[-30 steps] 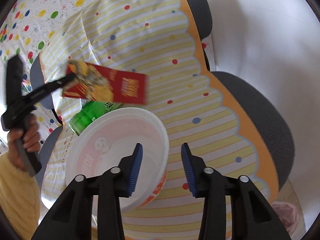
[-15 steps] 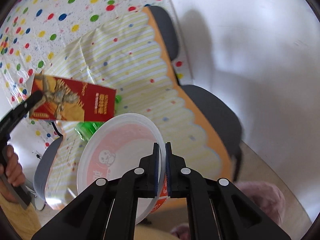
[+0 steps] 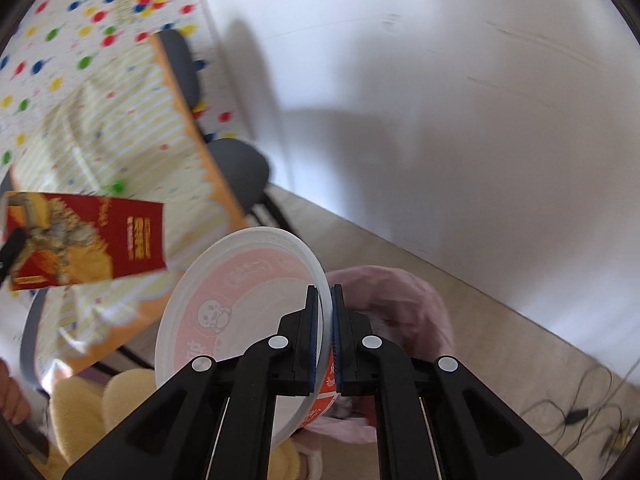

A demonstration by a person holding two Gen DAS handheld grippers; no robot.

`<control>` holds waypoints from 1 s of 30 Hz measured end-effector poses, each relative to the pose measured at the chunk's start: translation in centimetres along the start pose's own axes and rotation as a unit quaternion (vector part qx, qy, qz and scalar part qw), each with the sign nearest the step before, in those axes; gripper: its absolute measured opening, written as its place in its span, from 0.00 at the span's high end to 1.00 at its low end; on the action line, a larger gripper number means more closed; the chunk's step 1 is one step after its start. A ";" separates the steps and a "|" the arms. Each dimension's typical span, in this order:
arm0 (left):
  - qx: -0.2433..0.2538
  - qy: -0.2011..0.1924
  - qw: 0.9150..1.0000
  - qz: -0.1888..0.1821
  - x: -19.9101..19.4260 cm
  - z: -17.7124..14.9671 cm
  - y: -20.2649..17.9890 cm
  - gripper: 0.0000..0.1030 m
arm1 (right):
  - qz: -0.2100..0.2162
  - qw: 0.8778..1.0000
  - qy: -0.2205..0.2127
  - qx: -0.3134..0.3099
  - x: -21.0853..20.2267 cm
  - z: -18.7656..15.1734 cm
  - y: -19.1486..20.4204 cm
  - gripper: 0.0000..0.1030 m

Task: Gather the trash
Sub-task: 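Carry bowl and carton to the pink bin and open both tools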

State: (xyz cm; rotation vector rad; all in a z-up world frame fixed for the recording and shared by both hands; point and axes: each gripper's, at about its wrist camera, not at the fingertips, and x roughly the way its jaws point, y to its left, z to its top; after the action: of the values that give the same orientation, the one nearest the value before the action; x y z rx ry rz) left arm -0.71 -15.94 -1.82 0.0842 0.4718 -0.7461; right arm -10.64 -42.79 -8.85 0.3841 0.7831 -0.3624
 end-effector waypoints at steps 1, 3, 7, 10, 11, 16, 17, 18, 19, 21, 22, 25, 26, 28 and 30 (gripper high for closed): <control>-0.002 0.002 1.000 -0.012 0.0 0.1 -0.3 1.00 | 0.000 1.000 0.003 0.012 0.6 0.0 -0.7 0.93; -0.002 0.003 1.000 -0.026 0.2 0.2 -1.1 1.00 | 0.009 1.000 0.006 0.028 1.6 0.0 -1.4 0.89; 0.008 0.014 0.999 -0.045 1.4 -0.2 -2.2 1.00 | 0.003 0.998 0.025 0.054 4.7 0.1 -2.9 0.55; 0.016 0.030 0.998 -0.056 2.3 -0.9 -3.0 1.00 | 0.010 0.998 0.030 0.055 5.0 -0.1 -3.4 0.54; 0.022 0.036 0.997 -0.063 2.6 -1.2 -3.4 1.00 | 0.009 0.998 0.030 0.052 4.9 -0.1 -3.3 0.54; 0.030 0.076 0.991 -0.109 4.8 -2.7 -4.8 1.00 | 0.013 0.999 0.020 0.041 3.4 -0.2 -3.4 0.54; 0.032 0.090 0.988 -0.118 5.5 -3.1 -5.2 1.00 | 0.012 0.999 0.016 0.040 3.0 -0.2 -3.6 0.54; 0.030 0.108 0.985 -0.129 6.8 -3.6 -5.6 1.00 | 0.008 0.999 0.010 0.037 2.5 -0.2 -3.6 0.54; 0.028 0.124 0.982 -0.139 7.7 -4.0 -5.9 1.00 | 0.003 0.999 0.003 0.034 2.0 -0.2 -3.8 0.54; 0.033 0.157 0.975 -0.155 9.8 -5.0 -7.0 1.00 | -0.003 0.999 -0.009 0.035 1.1 -0.1 -4.2 0.54; 0.042 0.166 0.972 -0.160 10.6 -5.5 -7.7 1.00 | -0.007 0.999 -0.015 0.037 0.7 -0.1 -4.5 0.54; 0.056 0.187 0.963 -0.184 12.6 -6.3 -9.8 1.00 | -0.018 0.999 -0.028 0.039 -0.4 0.1 -5.6 0.54; 0.059 0.188 0.962 -0.188 13.0 -6.3 -10.2 1.00 | -0.020 0.999 -0.030 0.041 -0.5 0.1 -5.9 0.54; 0.067 0.188 0.959 -0.200 14.0 -6.3 -11.4 1.00 | -0.021 0.998 -0.032 0.048 -0.8 0.2 -6.7 0.54; 0.071 0.184 0.958 -0.210 14.8 -6.4 -12.1 1.00 | -0.021 0.998 -0.032 0.053 -0.9 0.2 -7.4 0.54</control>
State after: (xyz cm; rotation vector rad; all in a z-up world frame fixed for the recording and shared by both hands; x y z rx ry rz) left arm -1.88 -32.68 -12.94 0.2673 0.8060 -1.1912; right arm -14.46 -49.20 -9.50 0.4540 0.7119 -0.4553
